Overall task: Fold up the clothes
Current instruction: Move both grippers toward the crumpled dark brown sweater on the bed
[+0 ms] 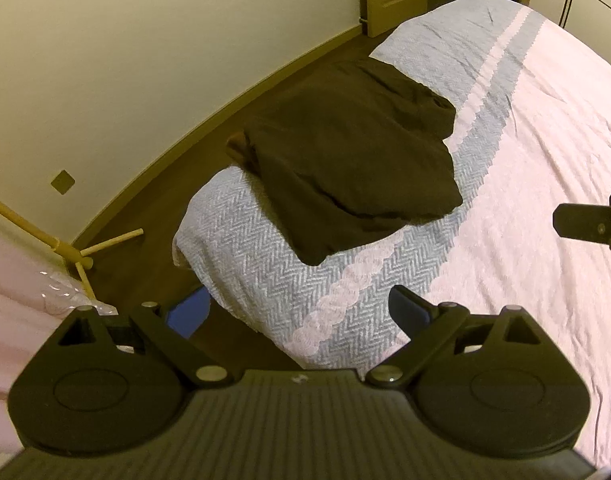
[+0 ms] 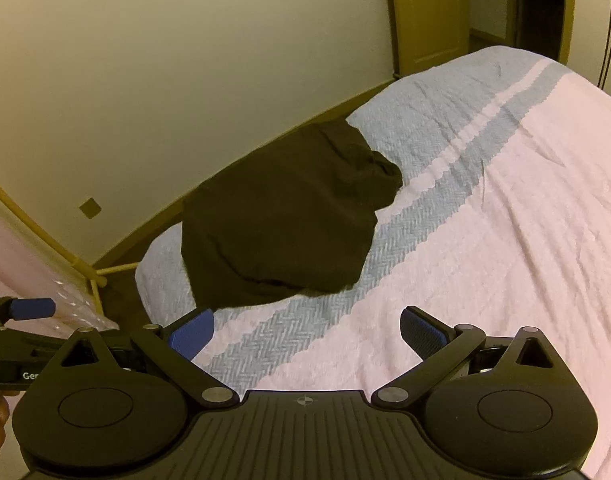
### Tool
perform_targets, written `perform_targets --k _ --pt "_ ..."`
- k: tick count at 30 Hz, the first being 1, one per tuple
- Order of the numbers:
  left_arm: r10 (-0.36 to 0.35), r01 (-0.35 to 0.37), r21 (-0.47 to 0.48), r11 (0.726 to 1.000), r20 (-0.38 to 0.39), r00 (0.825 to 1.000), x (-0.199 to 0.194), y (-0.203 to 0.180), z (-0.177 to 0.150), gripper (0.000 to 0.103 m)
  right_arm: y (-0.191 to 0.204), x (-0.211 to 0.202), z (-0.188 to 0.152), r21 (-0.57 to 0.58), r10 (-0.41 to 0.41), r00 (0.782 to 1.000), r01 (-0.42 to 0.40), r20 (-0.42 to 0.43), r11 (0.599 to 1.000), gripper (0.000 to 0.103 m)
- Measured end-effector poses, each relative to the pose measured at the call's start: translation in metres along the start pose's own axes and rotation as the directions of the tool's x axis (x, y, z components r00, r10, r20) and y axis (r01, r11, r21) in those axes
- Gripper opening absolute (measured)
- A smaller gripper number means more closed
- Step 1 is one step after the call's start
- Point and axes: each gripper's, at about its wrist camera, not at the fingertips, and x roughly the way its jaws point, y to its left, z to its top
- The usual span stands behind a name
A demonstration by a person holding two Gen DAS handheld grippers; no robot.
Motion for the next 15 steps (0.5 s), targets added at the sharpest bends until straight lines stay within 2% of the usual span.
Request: perform_targets --k 15 --pt "0.005 -0.005 0.012 1.000 -0.016 1.000 0.005 -0.011 -0.002 0.095 -0.013 0.006 0.003 0.003 0.012 1.000 -0.012 -0.019 1.000 0.102"
